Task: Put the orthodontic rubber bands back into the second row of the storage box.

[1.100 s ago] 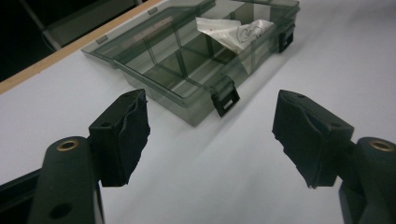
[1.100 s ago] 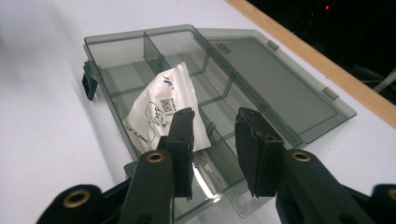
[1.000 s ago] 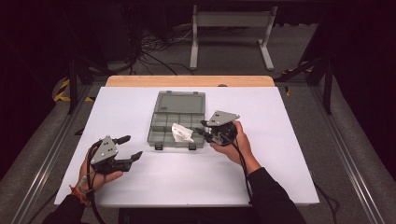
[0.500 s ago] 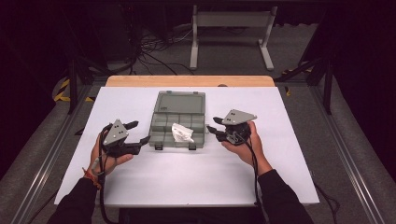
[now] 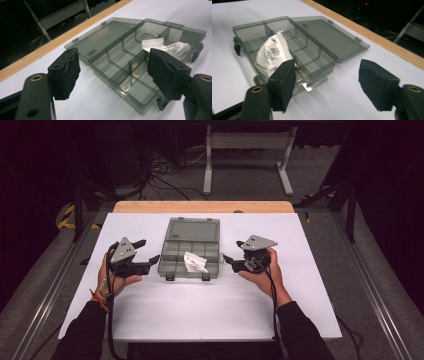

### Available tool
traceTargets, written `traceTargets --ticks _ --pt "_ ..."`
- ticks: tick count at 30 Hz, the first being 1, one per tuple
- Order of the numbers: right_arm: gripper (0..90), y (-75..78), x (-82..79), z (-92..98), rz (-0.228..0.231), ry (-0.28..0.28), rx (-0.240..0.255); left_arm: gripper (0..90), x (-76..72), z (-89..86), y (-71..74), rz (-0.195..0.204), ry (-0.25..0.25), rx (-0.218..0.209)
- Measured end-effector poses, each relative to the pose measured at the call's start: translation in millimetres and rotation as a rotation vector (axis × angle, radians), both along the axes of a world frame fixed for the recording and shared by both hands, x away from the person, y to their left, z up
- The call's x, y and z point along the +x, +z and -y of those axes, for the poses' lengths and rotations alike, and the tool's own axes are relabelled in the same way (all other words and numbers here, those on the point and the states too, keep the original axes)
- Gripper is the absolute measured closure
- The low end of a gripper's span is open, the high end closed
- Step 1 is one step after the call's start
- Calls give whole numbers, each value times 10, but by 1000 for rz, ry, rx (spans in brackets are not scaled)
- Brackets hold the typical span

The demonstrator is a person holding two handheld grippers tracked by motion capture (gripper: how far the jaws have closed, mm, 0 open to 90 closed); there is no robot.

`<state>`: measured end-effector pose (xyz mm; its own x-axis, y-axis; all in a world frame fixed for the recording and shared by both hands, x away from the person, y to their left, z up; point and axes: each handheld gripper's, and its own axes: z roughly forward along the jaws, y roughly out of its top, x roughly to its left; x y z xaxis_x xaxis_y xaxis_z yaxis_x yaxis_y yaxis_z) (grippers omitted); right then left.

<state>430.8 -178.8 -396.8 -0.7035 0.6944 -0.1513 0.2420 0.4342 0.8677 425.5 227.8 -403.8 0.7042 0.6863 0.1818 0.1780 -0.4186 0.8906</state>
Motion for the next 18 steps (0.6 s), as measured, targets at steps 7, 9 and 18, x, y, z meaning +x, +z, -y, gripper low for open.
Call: traceTargets --ticks 7,9,18 --pt "146 -59 107 113 5 -93 39 247 144 -72 16 -11 35 9" --pt "153 -70 149 147 6 -115 60 249 187 -77 10 -25 41 19" --pt "444 -22 435 156 -83 -105 52 388 536 -108 32 -86 83 60"
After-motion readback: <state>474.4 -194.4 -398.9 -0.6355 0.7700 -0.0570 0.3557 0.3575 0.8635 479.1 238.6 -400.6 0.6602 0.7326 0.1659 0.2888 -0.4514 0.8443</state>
